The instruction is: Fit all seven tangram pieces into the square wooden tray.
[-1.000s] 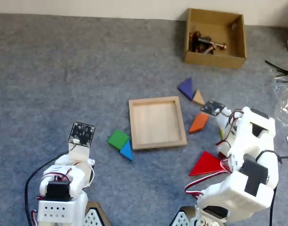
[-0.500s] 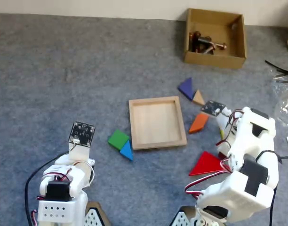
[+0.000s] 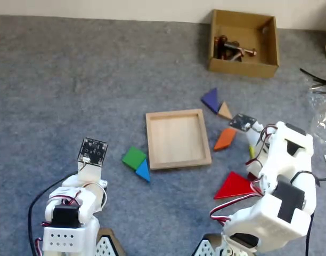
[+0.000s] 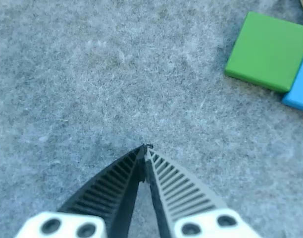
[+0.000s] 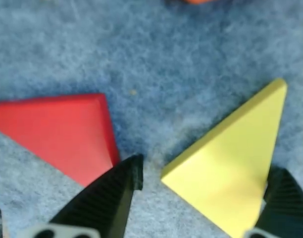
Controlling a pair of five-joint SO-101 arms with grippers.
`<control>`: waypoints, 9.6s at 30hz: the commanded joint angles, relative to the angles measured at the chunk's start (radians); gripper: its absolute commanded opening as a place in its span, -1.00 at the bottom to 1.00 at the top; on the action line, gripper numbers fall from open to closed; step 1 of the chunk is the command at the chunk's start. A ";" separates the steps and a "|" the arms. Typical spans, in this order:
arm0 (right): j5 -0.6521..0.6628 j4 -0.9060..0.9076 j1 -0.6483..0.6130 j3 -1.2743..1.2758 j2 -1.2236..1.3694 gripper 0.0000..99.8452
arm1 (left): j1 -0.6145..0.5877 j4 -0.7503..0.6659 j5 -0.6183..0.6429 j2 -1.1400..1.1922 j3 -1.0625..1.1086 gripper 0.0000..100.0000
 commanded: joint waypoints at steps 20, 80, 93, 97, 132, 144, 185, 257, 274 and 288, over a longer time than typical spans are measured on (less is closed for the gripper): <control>-0.014 -0.013 0.031 -0.005 -0.019 -0.41 | 0.024 0.003 0.008 -0.005 0.021 -0.99; -0.351 -0.008 -0.136 -0.056 -0.021 -0.73 | 0.024 0.003 0.008 -0.005 0.021 -0.99; -0.430 -0.004 -0.200 -0.128 -0.022 -0.73 | 0.024 0.003 0.008 -0.005 0.021 -0.99; -0.476 0.045 -0.200 -0.173 -0.022 -0.73 | 0.024 0.003 0.008 -0.005 0.021 -0.99; -0.726 -0.015 -0.341 -0.111 -0.019 -0.40 | 0.024 0.003 0.008 -0.005 0.021 -0.99; -0.916 -0.117 -0.380 -0.105 -0.013 -0.40 | 0.024 0.003 0.008 -0.005 0.021 -0.99; -0.965 -0.143 -0.398 -0.056 -0.010 -0.60 | 0.024 0.003 0.008 -0.005 0.021 -0.99; -0.984 0.151 -0.719 -0.420 -0.013 -0.92 | 0.024 0.003 0.008 -0.005 0.021 -0.99; -1.378 -0.099 -0.746 -0.268 -0.012 -0.92 | 0.024 0.003 0.008 -0.005 0.021 -0.99; -1.379 -0.099 -0.771 -0.249 -0.010 -0.92 | 0.024 0.003 0.008 -0.005 0.021 -0.99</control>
